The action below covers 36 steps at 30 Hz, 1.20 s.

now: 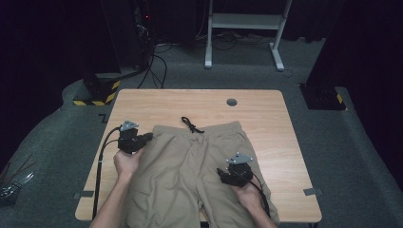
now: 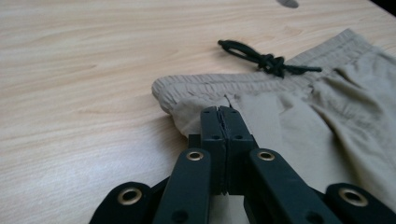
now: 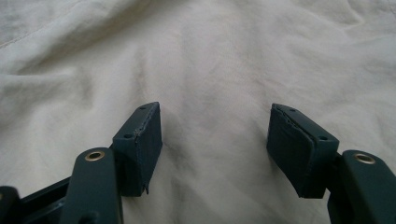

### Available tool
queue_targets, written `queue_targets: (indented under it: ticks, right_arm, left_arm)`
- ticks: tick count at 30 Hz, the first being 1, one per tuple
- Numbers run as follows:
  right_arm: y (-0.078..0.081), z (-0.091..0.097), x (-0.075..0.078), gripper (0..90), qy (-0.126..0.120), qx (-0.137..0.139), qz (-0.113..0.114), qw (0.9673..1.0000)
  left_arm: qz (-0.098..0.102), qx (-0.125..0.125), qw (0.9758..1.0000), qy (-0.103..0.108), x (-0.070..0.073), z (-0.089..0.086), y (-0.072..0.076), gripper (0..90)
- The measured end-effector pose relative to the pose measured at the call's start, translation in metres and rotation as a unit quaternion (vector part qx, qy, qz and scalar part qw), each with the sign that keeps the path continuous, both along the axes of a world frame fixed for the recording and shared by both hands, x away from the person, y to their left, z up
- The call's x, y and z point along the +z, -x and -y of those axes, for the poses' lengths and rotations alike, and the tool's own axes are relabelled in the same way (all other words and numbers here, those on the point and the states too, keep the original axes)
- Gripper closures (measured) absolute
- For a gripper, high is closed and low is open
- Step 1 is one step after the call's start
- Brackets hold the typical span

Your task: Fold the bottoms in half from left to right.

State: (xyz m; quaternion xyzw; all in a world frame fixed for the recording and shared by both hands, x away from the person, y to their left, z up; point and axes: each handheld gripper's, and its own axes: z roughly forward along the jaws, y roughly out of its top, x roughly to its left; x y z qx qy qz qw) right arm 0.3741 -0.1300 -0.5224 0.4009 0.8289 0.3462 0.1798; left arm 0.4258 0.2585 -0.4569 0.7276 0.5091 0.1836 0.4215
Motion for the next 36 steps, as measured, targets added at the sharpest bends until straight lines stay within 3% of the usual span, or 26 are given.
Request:
queue_targets:
  ticks: [2, 9, 22, 26, 30, 34, 36]
  right_arm:
    - [-0.001, -0.001, 0.000, 35.6, 0.000, 0.003, 0.001, 1.0000]
    - [-0.004, -0.009, 0.000, 35.4, 0.001, 0.006, -0.001, 1.0000]
    - [-0.011, -0.034, 0.000, 35.3, 0.001, 0.018, 0.000, 0.9998]
    - [-0.013, -0.040, 0.001, 35.8, 0.005, 0.026, -0.007, 0.9996]
    - [-0.011, -0.032, 0.009, 39.6, -0.012, 0.029, -0.018, 0.9994]
    - [-0.007, -0.021, 0.020, 40.1, -0.018, 0.024, -0.008, 0.9995]
    - [-0.004, -0.007, 0.030, 40.1, -0.005, 0.019, -0.003, 0.9998]
  left_arm:
    - [0.004, -0.003, 1.0000, 0.008, 0.004, 0.002, 0.000, 89.5]
    - [0.017, -0.006, 0.9998, -0.001, 0.017, 0.006, -0.004, 89.6]
    - [0.028, 0.014, 0.9995, 0.005, 0.033, -0.009, -0.006, 89.5]
    - [0.035, -0.006, 0.9994, 0.003, 0.038, 0.003, -0.003, 89.5]
    - [0.037, -0.031, 0.9988, 0.006, 0.041, 0.019, -0.003, 89.5]
    - [0.035, -0.042, 0.9984, 0.010, 0.043, 0.028, -0.004, 89.5]
    - [0.037, -0.048, 0.9981, 0.011, 0.044, 0.034, -0.006, 89.5]
